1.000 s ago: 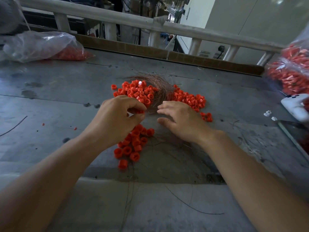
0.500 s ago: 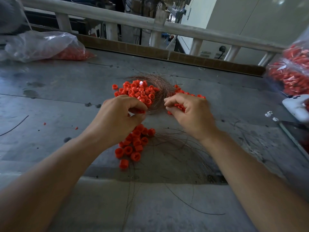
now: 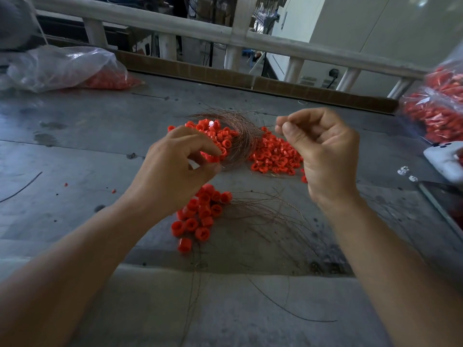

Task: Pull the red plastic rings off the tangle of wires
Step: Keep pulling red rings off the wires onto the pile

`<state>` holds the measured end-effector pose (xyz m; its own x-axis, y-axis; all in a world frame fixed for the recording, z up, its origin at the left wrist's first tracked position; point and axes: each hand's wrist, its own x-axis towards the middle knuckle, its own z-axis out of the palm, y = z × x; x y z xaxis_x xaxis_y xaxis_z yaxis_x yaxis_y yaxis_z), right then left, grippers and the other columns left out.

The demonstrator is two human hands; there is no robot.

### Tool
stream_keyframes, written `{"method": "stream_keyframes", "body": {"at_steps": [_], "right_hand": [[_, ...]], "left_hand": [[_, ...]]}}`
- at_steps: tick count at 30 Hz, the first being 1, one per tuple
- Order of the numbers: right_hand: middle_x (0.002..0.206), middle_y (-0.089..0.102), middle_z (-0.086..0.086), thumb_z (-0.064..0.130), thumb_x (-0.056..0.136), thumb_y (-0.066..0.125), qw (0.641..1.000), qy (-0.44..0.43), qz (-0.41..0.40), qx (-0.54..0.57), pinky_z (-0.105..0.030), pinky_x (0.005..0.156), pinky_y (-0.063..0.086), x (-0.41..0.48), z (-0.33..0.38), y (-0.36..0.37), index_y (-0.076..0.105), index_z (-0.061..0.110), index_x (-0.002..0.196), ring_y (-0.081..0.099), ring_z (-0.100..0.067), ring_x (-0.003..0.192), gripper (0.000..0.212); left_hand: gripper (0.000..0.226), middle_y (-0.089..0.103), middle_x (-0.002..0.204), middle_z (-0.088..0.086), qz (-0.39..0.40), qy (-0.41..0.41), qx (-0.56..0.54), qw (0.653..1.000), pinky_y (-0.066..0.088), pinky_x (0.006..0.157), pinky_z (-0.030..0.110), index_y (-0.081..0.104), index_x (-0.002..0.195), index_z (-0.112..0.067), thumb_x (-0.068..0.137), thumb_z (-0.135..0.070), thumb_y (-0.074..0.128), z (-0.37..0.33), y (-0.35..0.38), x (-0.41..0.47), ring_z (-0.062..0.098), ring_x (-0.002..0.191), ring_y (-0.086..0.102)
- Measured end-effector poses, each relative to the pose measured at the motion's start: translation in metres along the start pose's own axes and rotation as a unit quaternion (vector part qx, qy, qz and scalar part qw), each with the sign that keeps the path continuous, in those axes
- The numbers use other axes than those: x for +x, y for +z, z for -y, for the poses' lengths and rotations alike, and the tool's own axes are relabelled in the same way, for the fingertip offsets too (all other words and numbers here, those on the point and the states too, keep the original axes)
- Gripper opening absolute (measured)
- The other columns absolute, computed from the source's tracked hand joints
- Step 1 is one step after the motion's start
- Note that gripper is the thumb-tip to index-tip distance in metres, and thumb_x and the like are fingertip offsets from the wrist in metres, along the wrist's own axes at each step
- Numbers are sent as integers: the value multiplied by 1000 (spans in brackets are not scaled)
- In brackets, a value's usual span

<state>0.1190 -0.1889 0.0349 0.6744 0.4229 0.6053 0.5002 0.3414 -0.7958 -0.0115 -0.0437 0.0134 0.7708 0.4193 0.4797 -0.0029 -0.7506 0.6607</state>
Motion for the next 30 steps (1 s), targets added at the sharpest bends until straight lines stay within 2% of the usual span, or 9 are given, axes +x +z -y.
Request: {"method": "stream_keyframes", "body": {"at_steps": [3,5,8,11,14,16,20,24,30], "right_hand": [[77,69,5,0,76,65,998,-7,59,-32,-26,74,53,-5,4,6,62,20,77,67,-16,79,20],[84,67,9,3,75,66,992,-19,106,-72,-26,75,52,-10,5,12,61,23,77,65,-12,85,20],[99,62,10,8,74,66,981,-23,153,-114,-31,81,50,-15,7,19,60,28,77,60,-10,98,20],[103,61,9,13,79,61,979,4,179,-94,-32,85,48,-16,9,19,59,27,88,59,-9,99,17],[104,61,9,16,85,52,968,67,237,-43,-22,86,47,-15,10,19,55,25,105,59,-4,101,22],[101,62,9,12,86,52,960,71,267,-49,-20,85,47,-16,9,20,54,25,105,60,-3,99,23],[88,64,5,4,82,61,967,46,236,-88,-21,79,50,-16,10,20,59,25,98,62,-6,85,27],[77,60,16,2,81,63,969,-1,191,-158,-11,64,44,-16,12,17,61,28,85,58,4,69,27],[74,56,15,6,81,65,957,-7,194,-215,-7,59,39,-16,15,16,61,26,82,52,4,63,20]], "left_hand": [[25,50,113,-23,22,73,-53,996,50,75,14,60,83,-39,74,-18,70,-10,-3,-4,-3,82,58],[20,51,118,-21,57,92,-94,990,52,77,17,61,85,-38,74,-23,67,-14,-2,-7,1,87,61],[18,56,112,-18,87,94,-144,981,50,80,14,62,88,-34,71,-28,62,-18,-1,-10,1,91,62],[23,60,103,-14,70,105,-174,977,48,81,11,62,89,-30,72,-19,71,-19,-1,-10,-1,92,63],[26,62,101,-11,46,112,-212,970,47,81,11,61,91,-26,71,-10,67,-18,-3,-9,-1,94,63],[25,63,101,-8,43,99,-240,965,48,82,13,61,90,-23,70,-9,66,-18,-4,-8,2,95,63],[24,64,99,-7,38,79,-245,966,50,82,16,62,89,-24,69,-10,66,-18,-4,-9,6,95,65],[24,66,96,-5,10,50,-237,970,52,82,21,63,90,-26,70,-17,72,-17,-5,-8,8,89,66],[23,66,89,-11,8,20,-190,982,52,77,15,62,88,-32,66,-26,63,-17,-5,-7,3,81,65]]}}
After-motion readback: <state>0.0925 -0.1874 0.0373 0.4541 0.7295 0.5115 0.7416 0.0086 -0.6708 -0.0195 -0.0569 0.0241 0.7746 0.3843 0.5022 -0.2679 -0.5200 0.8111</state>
